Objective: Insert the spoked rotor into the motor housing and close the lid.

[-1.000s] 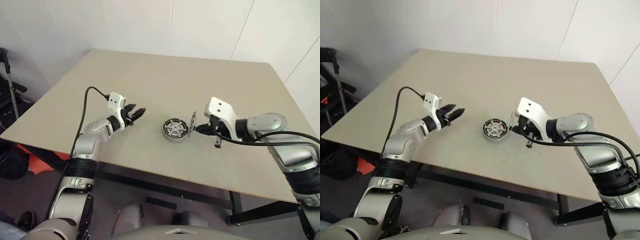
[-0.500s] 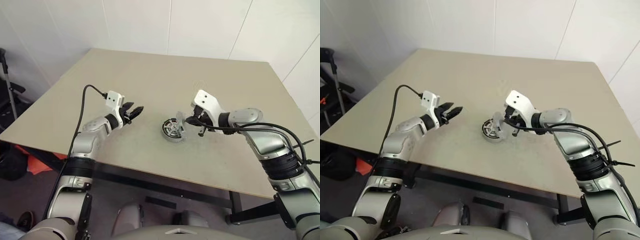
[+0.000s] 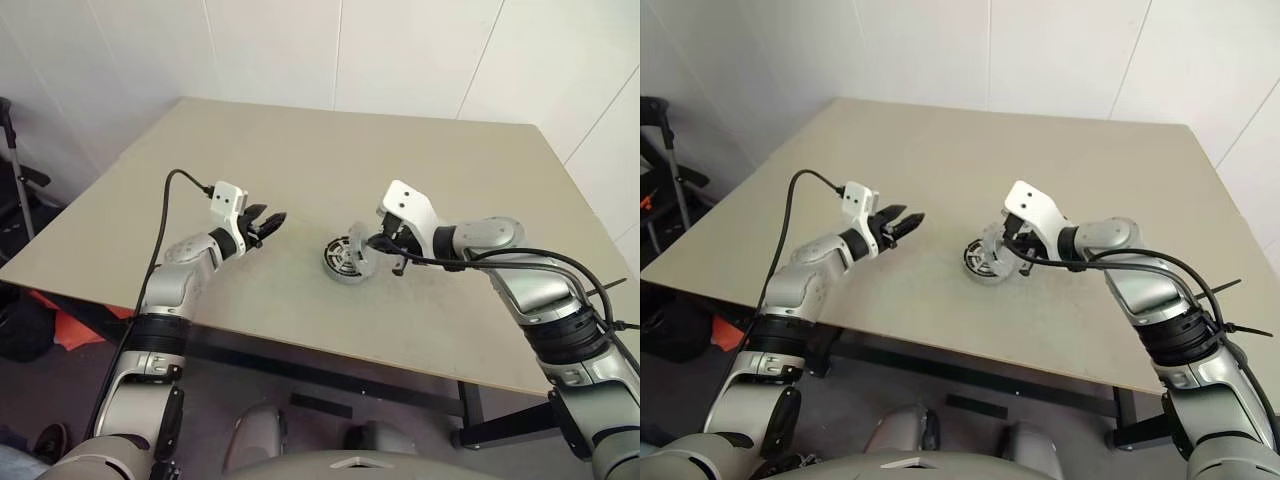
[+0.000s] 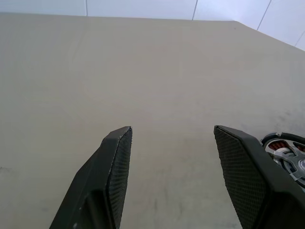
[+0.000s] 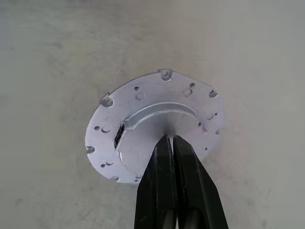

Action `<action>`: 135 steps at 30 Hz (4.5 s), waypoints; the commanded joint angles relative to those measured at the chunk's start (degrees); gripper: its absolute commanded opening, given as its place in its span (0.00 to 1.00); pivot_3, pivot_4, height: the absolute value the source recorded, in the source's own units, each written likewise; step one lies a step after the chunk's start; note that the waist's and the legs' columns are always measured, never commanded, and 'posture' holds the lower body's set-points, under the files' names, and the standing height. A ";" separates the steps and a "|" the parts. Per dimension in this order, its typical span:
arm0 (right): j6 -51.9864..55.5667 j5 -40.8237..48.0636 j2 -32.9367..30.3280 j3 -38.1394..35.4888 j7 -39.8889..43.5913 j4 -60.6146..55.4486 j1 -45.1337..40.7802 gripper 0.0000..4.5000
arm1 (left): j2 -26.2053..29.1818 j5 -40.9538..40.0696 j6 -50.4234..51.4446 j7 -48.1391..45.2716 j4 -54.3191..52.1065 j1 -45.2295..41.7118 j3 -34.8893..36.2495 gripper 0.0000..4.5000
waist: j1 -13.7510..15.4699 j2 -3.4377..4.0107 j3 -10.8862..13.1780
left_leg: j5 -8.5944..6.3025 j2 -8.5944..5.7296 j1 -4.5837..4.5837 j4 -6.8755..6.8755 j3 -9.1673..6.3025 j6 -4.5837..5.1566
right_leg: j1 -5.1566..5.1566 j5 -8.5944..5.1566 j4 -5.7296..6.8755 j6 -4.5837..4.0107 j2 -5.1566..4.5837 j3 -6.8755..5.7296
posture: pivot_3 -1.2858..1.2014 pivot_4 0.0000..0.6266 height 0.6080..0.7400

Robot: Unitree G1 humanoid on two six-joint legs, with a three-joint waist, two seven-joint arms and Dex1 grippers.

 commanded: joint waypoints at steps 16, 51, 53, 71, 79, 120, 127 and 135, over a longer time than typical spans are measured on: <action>-4.30 -2.08 9.61 4.10 -4.59 12.84 -2.58 0.01 | 1.25 0.37 -1.08 0.48 -1.13 -1.76 1.34 0.65 | 0.03 0.00 0.00 | 0.11 0.00 0.01 0.00 0.00 -0.20 | 0.01 0.00 0.00 0.00 0.00 0.00 | 0.52 0.00 1.00; -31.19 8.41 14.00 -12.02 -2.15 12.69 10.23 0.71 | -0.78 1.01 -0.37 -1.41 -1.99 -1.51 -1.96 0.65 | -0.04 -0.03 0.00 | -0.01 -0.01 -0.11 -0.02 0.02 0.03 | -0.09 0.00 -0.04 0.01 -0.02 0.00 | 0.52 0.00 1.00; -31.01 8.33 14.27 -11.66 -1.92 12.66 10.52 0.85 | -0.65 1.01 -0.37 -1.50 -1.93 -1.53 -1.96 0.65 | -0.04 -0.03 0.00 | -0.02 -0.02 -0.12 -0.02 0.02 0.03 | -0.10 0.00 -0.05 0.01 -0.02 0.00 | 0.52 0.00 1.00; -35.95 2.88 17.76 -7.84 -4.89 21.35 9.59 0.99 | -0.50 0.52 0.26 -1.19 -3.37 -1.20 -1.36 0.65 | -0.02 -0.03 0.00 | -0.02 -0.02 -0.14 -0.04 0.02 0.03 | -0.10 0.00 -0.08 0.01 -0.02 0.00 | 0.52 0.00 1.00; -36.96 2.31 18.35 -7.96 -5.44 25.32 8.50 0.99 | -0.67 0.81 0.30 -1.44 -3.66 -1.11 -2.06 0.65 | -0.08 -0.03 0.00 | -0.02 -0.01 -0.13 -0.04 0.02 0.03 | -0.10 0.00 -0.08 0.00 -0.02 0.00 | 0.52 0.00 1.00; -40.05 -3.23 17.08 -4.22 -5.15 36.04 8.43 0.70 | -0.16 1.07 -0.48 -0.97 -2.26 -1.39 -1.12 0.65 | -0.20 -0.06 -0.02 | -0.02 -0.02 0.20 -0.16 0.03 0.00 | 0.20 -0.01 -0.18 0.02 -0.02 0.00 | 0.52 0.00 1.00; -37.91 -1.76 16.71 -4.24 -3.53 36.01 8.15 0.70 | -0.37 0.99 -0.40 -0.97 -2.45 -1.22 -1.38 0.65 | -0.17 -0.07 -0.04 | 0.02 -0.02 0.77 -0.48 0.05 -0.07 | 0.76 -0.25 -0.57 0.43 -0.02 0.00 | 0.52 0.00 1.00; -23.64 6.26 16.05 -6.08 1.58 26.15 8.27 0.70 | -0.47 0.95 -0.27 -1.00 -2.54 -1.19 -1.58 0.65 | -0.12 -0.10 -0.06 | -0.02 -0.06 0.70 -0.82 0.08 -0.01 | 0.76 -0.03 -0.93 0.05 0.00 0.00 | 0.52 0.00 1.00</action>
